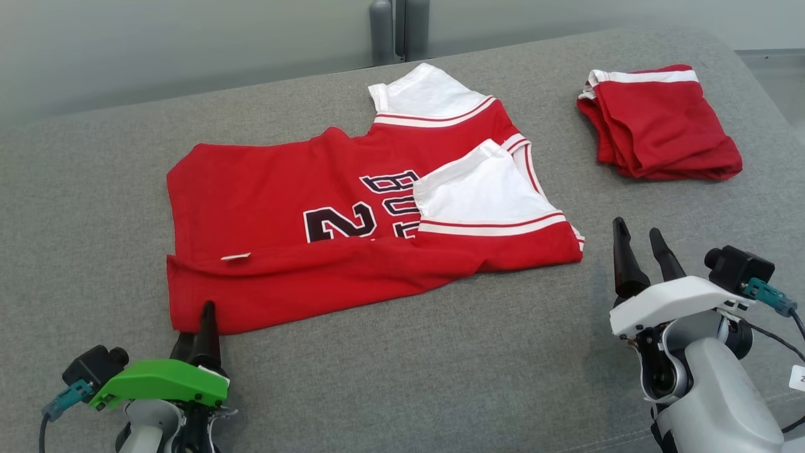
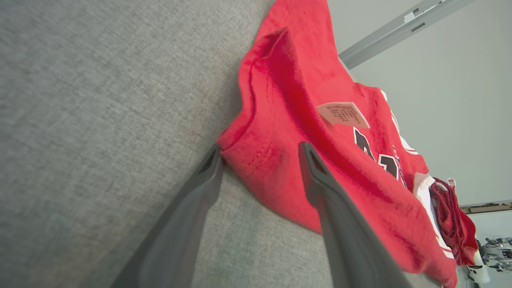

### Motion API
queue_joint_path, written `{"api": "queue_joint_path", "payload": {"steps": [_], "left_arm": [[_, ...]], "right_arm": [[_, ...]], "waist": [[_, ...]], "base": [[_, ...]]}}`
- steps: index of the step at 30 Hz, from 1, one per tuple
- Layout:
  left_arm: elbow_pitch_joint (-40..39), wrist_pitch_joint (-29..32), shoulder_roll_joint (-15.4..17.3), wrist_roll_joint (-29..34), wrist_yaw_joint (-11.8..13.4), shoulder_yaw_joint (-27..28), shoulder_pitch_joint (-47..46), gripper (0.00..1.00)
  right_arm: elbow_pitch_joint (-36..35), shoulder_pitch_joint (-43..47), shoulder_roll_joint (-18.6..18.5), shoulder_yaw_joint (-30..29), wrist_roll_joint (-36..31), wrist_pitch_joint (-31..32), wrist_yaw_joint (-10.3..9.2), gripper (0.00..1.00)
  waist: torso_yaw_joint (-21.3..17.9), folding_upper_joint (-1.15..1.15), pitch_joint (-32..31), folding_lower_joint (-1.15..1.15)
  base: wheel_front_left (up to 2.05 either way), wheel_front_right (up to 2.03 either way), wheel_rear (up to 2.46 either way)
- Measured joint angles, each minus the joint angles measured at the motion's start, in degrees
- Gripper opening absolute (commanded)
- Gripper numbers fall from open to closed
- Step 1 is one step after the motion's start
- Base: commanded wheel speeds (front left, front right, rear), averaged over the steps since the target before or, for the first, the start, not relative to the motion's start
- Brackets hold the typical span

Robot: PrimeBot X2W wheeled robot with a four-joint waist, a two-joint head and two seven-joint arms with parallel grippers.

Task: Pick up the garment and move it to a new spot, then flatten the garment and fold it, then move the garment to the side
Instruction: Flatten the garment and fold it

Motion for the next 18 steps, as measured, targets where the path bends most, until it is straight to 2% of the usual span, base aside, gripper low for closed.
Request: {"api": "queue_joint_path", "payload": {"steps": [1,2,8,18], "left_arm": [[0.38,-0.59,-0.16,0.00,-0.40,0.00,-0.35,0.20],[0.80,-1.08,-0.35,0.01,-0.74,0.00,-0.71,0.00],[1.22,-3.41,-1.08,0.58,-2.19,-0.18,-1.77,0.00],[-1.63,-4.41,-1.82,1.27,-2.76,-1.80,-0.96,0.00]], "right_arm": [[0.07,0.20,0.08,0.01,-0.12,0.44,0.00,1.00],[0.16,0.29,0.16,0.03,-0.36,0.77,0.00,1.00],[2.13,0.77,0.36,-0.04,-1.64,1.93,0.00,1.00],[8.62,-0.19,0.52,0.33,0.51,4.30,0.00,1.00]], "waist": [[0.11,0.00,0.07,0.00],[0.24,0.00,0.13,0.00],[1.36,0.00,0.41,0.00],[3.96,0.00,0.90,0.00]], "base": [[0.00,0.00,0.00],[0.00,0.00,0.00],[0.00,0.00,0.00],[0.00,0.00,0.00]]}}
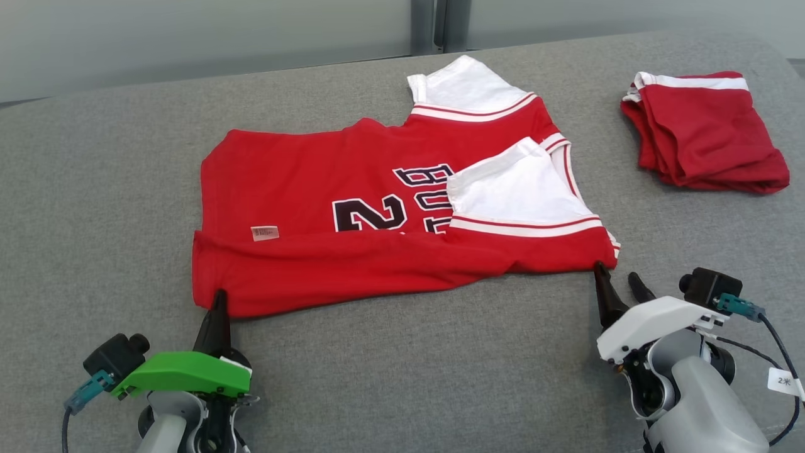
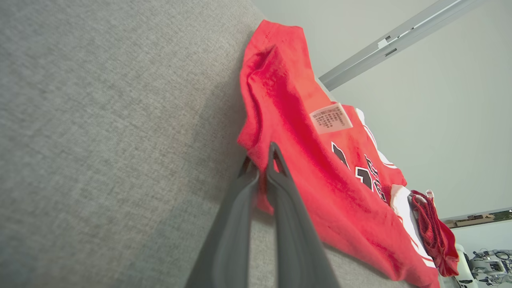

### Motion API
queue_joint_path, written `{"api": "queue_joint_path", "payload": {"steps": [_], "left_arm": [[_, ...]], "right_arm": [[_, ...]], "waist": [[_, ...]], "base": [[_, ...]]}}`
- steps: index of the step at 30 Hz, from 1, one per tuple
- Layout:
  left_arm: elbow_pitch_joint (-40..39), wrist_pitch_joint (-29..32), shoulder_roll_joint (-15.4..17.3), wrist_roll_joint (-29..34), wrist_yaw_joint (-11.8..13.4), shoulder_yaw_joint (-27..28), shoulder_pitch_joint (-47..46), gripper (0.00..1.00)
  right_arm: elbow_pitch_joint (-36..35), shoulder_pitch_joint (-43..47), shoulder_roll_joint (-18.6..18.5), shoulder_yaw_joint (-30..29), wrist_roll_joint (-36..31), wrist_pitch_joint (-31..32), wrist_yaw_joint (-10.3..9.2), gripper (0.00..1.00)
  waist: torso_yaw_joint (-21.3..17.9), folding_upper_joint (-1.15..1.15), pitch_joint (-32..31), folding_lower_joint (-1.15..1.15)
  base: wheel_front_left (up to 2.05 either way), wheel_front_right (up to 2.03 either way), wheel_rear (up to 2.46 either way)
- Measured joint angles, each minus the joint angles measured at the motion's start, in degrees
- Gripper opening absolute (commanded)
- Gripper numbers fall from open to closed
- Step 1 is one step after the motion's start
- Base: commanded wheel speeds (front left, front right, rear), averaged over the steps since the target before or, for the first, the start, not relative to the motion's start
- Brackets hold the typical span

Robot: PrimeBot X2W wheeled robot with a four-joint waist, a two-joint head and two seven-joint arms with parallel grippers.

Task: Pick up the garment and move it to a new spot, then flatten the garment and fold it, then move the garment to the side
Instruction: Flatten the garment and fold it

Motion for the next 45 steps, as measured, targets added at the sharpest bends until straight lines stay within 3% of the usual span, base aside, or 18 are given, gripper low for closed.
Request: {"api": "queue_joint_path", "payload": {"steps": [10,11,13,14,22,28,38,45], "left_arm": [[-0.16,-0.16,-0.56,0.44,-0.16,-1.51,-0.51,0.00],[-0.12,-0.16,-0.57,0.48,-0.16,-1.59,-0.67,0.00],[-0.01,-0.18,-0.58,0.54,-0.18,-1.80,-0.86,0.00],[0.00,-0.19,-0.58,0.63,-0.18,-1.88,-0.86,0.00],[-2.20,-0.52,0.26,1.19,-0.20,-2.04,-0.56,0.00],[-8.46,-0.90,1.46,2.24,0.27,-1.83,5.44,0.00],[-20.06,-0.74,2.60,3.65,7.73,-1.76,18.55,0.00],[-23.71,0.60,2.67,3.74,11.80,-2.41,23.07,0.00]], "right_arm": [[9.34,-7.32,-0.08,1.56,2.22,0.85,0.01,0.98],[10.10,-8.05,-0.08,1.66,2.86,0.59,0.00,0.47],[11.20,-9.28,-0.09,2.22,3.94,0.11,0.00,0.20],[11.47,-9.69,-0.08,2.64,4.31,-0.15,0.00,0.00],[7.82,-9.73,-2.12,4.39,10.50,-0.96,0.01,0.00],[-0.46,-2.21,-3.99,4.76,14.82,0.51,0.05,0.00],[-14.14,12.17,-2.98,1.99,15.71,3.10,0.07,0.00],[-17.86,18.05,-0.92,-1.38,14.26,6.59,0.07,0.00]], "waist": [[2.59,0.00,1.13,0.00],[2.78,0.00,1.22,0.00],[3.12,0.00,1.34,0.00],[3.27,0.00,1.36,0.00],[3.47,0.00,0.66,0.00],[2.53,0.00,-0.33,0.00],[0.91,0.00,-1.47,0.00],[0.31,0.00,-2.87,0.00]], "base": [[0.00,0.00,0.00],[0.00,0.00,0.00],[0.00,0.00,0.00],[0.00,0.00,0.00],[0.00,0.00,0.00],[0.00,0.00,0.00],[0.00,0.00,0.00],[0.00,0.00,0.00]]}}
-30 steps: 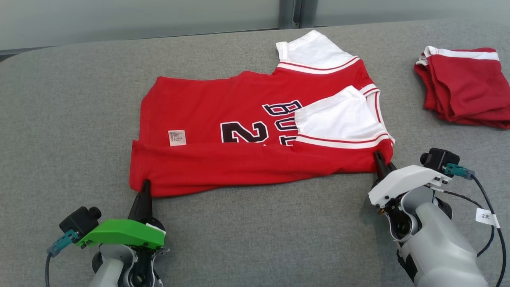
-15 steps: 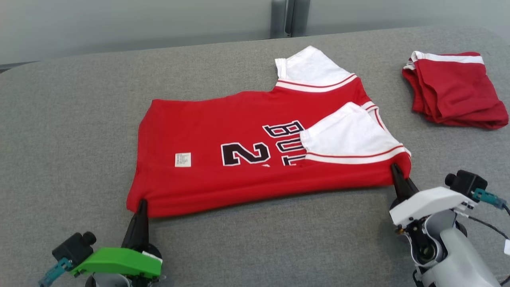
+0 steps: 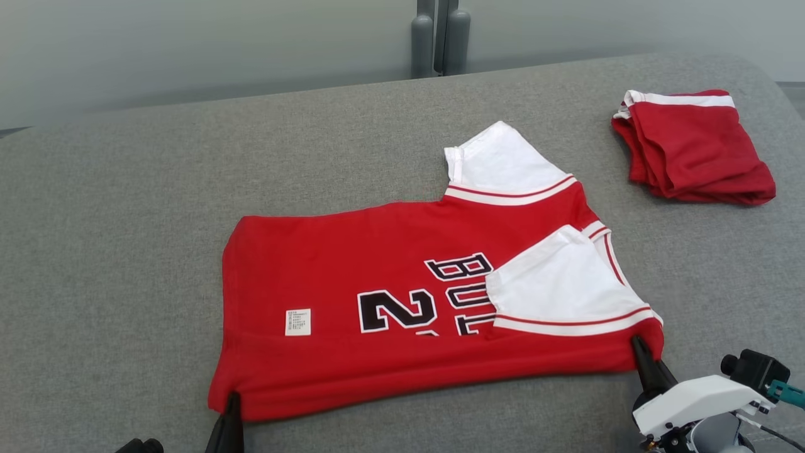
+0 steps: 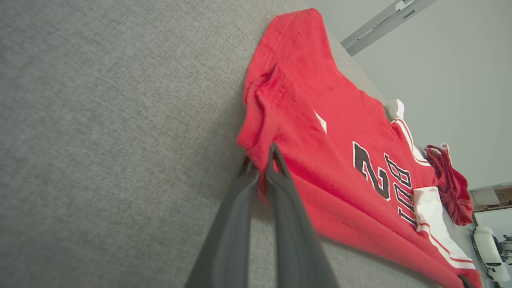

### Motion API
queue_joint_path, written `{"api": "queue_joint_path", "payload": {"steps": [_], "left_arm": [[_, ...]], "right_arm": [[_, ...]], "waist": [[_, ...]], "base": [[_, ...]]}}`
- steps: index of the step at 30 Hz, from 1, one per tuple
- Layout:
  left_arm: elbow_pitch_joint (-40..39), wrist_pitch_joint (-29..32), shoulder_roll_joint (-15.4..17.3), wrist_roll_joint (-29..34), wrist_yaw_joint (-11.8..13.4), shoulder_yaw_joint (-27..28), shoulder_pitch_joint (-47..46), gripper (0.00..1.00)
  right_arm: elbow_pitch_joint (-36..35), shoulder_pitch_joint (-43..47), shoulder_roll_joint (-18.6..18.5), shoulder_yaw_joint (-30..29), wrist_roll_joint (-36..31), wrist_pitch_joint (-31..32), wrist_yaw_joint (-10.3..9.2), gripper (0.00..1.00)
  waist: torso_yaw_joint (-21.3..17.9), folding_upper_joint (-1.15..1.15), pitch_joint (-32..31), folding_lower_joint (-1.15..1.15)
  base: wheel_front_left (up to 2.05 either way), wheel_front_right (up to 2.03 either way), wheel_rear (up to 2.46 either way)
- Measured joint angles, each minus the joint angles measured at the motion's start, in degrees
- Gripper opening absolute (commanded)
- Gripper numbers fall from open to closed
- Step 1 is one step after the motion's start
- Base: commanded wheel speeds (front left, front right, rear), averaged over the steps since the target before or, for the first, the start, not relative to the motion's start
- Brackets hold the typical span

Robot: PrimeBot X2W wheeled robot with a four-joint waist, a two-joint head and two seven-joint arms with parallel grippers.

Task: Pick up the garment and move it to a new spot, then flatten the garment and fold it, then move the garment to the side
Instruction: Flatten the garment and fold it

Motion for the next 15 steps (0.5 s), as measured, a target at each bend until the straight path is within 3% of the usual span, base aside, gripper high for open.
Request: {"api": "queue_joint_path", "payload": {"steps": [7,9,10,11,12,13,15], "left_arm": [[-0.24,1.60,0.42,1.66,4.20,-1.31,0.34,0.00],[-0.46,2.31,0.63,2.27,5.55,-1.52,0.50,0.35],[-0.71,2.76,0.75,2.32,6.14,-1.64,0.69,0.50],[-1.04,3.08,0.93,2.50,6.83,-1.74,1.01,0.86],[-1.45,3.27,1.22,2.85,7.55,-1.78,1.34,1.00],[-2.01,3.64,1.51,2.86,8.08,-1.80,1.53,1.00],[-3.22,4.35,2.05,2.93,9.16,-1.75,1.96,1.00]], "right_arm": [[1.07,0.86,0.93,-1.04,-1.71,1.46,0.00,0.00],[1.42,0.86,1.02,-1.04,-2.18,1.47,0.00,0.01],[1.55,0.87,1.07,-1.07,-2.20,1.47,0.00,0.26],[1.67,0.87,1.09,-1.11,-2.20,1.46,0.00,0.47],[1.76,0.87,1.09,-1.14,-2.20,1.45,0.00,0.91],[1.88,0.88,1.08,-1.18,-2.19,1.43,-0.02,1.00],[1.93,1.00,1.01,-0.94,-2.55,1.43,-0.05,1.00]], "waist": [[-0.48,0.00,-1.34,0.00],[-0.63,0.00,-1.59,0.00],[-0.70,0.00,-1.70,0.00],[-0.76,0.00,-1.78,0.00],[-0.79,0.00,-1.83,0.00],[-0.81,0.00,-1.87,0.00],[-0.87,0.00,-1.94,0.00]], "base": [[0.00,0.00,0.00],[0.00,0.00,0.00],[0.00,0.00,0.00],[0.00,0.00,0.00],[0.00,0.00,0.00],[0.00,0.00,0.00],[0.00,0.00,0.00]]}}
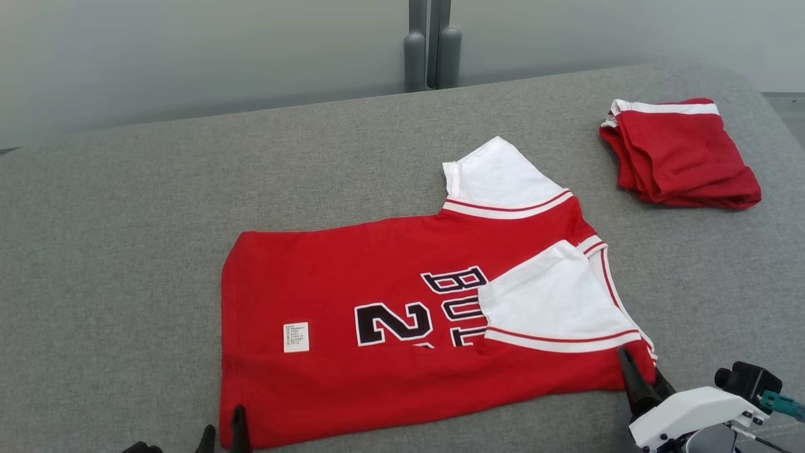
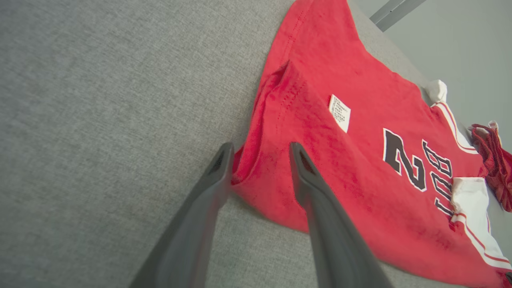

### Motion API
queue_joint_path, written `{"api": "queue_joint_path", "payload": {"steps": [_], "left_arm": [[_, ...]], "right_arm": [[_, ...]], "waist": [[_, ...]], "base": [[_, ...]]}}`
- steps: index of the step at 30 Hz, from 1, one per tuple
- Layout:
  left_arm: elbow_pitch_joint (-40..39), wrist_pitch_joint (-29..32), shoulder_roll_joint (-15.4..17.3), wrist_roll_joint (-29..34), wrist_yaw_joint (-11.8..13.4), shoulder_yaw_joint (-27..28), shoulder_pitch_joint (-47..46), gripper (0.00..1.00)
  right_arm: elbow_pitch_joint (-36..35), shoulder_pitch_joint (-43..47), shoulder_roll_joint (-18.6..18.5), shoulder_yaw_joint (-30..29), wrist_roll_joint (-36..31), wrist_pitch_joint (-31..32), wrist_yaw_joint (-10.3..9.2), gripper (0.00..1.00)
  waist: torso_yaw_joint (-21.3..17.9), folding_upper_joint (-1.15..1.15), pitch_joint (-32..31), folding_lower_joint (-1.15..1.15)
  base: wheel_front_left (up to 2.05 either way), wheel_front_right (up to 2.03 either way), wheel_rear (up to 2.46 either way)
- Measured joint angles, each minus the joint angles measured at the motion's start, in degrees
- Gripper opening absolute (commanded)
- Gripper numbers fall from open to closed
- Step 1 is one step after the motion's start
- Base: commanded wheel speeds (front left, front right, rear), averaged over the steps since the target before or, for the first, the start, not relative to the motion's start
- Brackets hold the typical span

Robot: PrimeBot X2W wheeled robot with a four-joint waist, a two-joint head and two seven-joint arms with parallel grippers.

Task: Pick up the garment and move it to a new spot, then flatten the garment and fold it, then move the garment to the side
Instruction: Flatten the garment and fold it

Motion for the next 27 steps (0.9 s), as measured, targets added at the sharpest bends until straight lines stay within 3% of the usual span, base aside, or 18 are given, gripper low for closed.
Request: {"api": "queue_joint_path", "payload": {"steps": [4,12,20,27], "left_arm": [[-2.81,1.19,1.75,1.45,1.87,-0.74,0.75,1.00],[-6.21,2.53,6.45,5.00,3.33,-0.81,-0.54,1.00],[-5.23,6.41,10.96,7.15,2.68,-0.44,-8.87,1.00],[-0.30,12.01,14.41,8.60,-0.02,-1.96,-18.94,1.00]], "right_arm": [[-0.21,0.18,0.05,-0.91,-0.82,0.10,0.00,1.00],[-3.26,0.19,-0.56,-5.14,-3.44,2.02,0.00,1.00],[-9.64,-0.11,-4.33,-8.11,-3.70,7.28,0.00,1.00],[-16.58,-3.93,-6.33,-7.03,-3.63,10.25,0.00,1.00]], "waist": [[-0.12,0.00,-0.12,0.00],[-0.40,0.00,-0.25,0.00],[-0.93,0.00,0.41,0.00],[-1.96,0.00,2.65,0.00]], "base": [[0.00,0.00,0.00],[0.00,0.00,0.00],[0.00,0.00,0.00],[0.00,0.00,0.00]]}}
